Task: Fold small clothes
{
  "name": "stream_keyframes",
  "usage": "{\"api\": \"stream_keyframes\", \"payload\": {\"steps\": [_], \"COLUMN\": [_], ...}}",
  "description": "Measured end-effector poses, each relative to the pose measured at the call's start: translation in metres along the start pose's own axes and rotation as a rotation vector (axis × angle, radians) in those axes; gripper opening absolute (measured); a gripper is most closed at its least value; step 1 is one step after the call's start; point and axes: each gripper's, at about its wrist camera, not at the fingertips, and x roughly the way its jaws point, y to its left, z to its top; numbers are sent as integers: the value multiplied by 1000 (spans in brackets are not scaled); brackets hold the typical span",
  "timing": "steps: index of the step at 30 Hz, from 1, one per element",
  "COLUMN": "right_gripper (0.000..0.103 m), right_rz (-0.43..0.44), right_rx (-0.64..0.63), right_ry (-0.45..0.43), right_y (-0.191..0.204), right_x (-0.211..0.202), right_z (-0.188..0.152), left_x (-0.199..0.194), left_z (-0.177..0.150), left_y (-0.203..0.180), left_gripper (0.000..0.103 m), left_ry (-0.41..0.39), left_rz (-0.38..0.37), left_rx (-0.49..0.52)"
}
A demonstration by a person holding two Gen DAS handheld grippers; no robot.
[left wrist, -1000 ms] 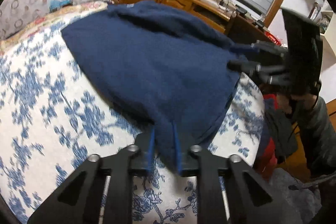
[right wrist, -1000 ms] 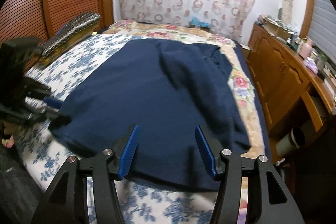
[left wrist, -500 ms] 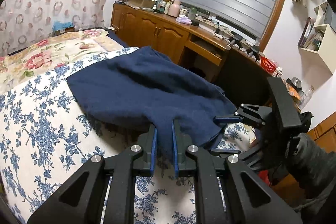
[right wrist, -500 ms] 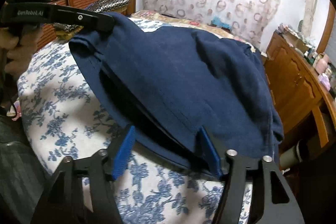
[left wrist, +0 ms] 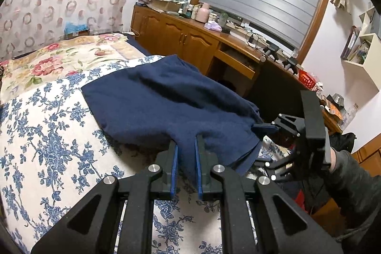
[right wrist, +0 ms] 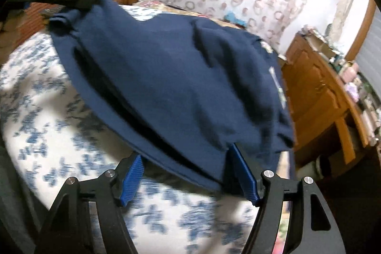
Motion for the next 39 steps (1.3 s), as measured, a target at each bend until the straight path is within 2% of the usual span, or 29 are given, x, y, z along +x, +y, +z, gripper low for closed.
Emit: {"api": "stream_keyframes", "payload": {"steps": [3, 6, 9, 10, 11, 19, 26, 33, 35, 36, 38, 39], "right_gripper": [68, 51, 28, 15, 11, 8, 8, 8, 8, 8, 8, 8], "right_rz": [-7, -33, -26, -13, -7, -80, -94, -26, -6, 6, 21, 28], "right_rx": [9, 7, 29, 47, 54, -16, -63, -27, -19, -14, -3, 1], "right_ry": [2, 10, 5, -8, -24, -186, -186, -140, -129, -123, -113, -109], "right_y": [-12, -18, -25, -28, -30, -35, -34, -58, -67, -69, -76, -80], "right_x": [4, 7, 11, 9, 8, -7, 39, 91, 101, 108, 108, 110], "right_z": [1, 4, 12, 17, 24, 103, 155, 177, 185, 186, 187, 188], "left_x": [-3, -5, -10, -11, -12, -7, 18, 45, 50, 50, 48, 45], "left_z": [-1, -3, -3, -3, -1, 26, 59, 69, 71, 71, 74, 76], "left_y": [0, 1, 2, 3, 5, 38, 78, 106, 114, 118, 124, 127], "left_gripper": [13, 13, 13, 13, 13, 13, 13, 15, 17, 22, 38, 41], "left_ry": [-5, -10, -18, -21, -27, -39, -21, 31, 38, 40, 26, 12], "left_rz": [5, 3, 1, 3, 11, 65, 101, 106, 91, 85, 90, 102], "left_rx": [-3, -6, -13, -16, -21, -45, -91, -133, -149, -156, -160, -155]}}
